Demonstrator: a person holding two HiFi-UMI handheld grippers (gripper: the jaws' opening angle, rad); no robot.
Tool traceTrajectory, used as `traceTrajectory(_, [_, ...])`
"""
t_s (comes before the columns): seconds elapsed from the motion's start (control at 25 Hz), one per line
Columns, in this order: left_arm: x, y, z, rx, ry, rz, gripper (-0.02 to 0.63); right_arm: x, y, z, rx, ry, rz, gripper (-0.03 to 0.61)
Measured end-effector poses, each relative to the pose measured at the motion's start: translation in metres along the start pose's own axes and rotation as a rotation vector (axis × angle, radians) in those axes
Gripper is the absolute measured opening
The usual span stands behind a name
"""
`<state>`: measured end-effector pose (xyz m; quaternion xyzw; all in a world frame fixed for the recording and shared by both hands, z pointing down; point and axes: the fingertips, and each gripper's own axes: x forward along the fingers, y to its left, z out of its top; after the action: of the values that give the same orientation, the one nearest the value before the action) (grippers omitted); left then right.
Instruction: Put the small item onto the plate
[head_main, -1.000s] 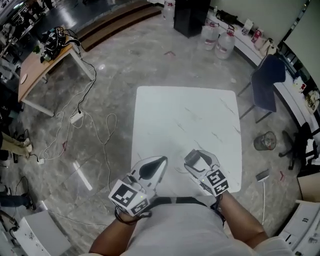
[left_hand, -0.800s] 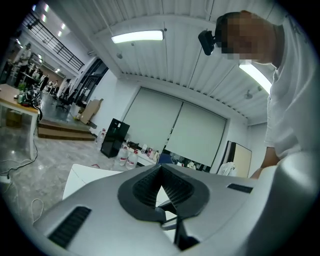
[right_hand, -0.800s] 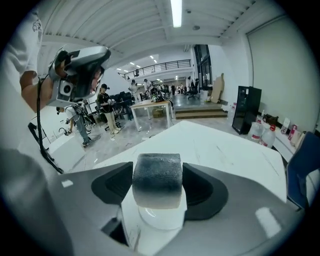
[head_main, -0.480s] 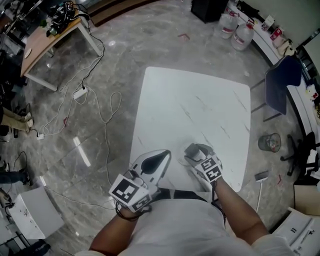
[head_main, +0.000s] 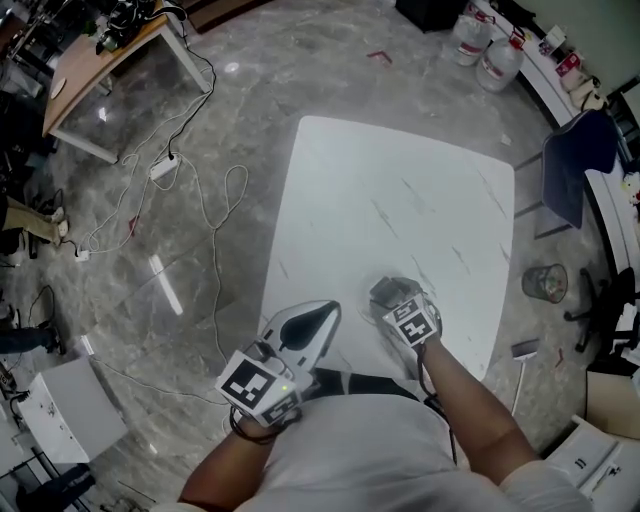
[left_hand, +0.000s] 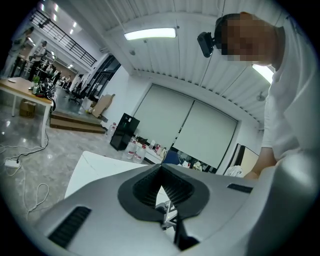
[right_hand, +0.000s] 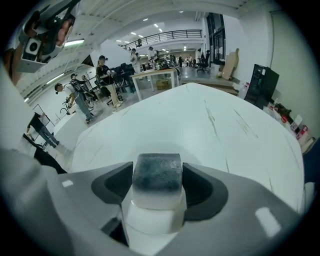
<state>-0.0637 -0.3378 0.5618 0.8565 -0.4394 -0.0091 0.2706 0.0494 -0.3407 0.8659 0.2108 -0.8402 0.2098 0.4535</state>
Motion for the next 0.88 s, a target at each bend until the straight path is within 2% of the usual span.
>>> traceTrajectory(0.52, [0.001,0.009,-0.005,-0.017,0.016,0.009,0.005,0.012,0.0,-0.009,-0.063,0.06,-0.01,0.304])
traceTrajectory(0.88, [-0.001,0.001,-0.006,-0.01,0.026,-0.016,0.005,-0.008,0.004,0.007,-0.038,-0.034,-0.034,0.285])
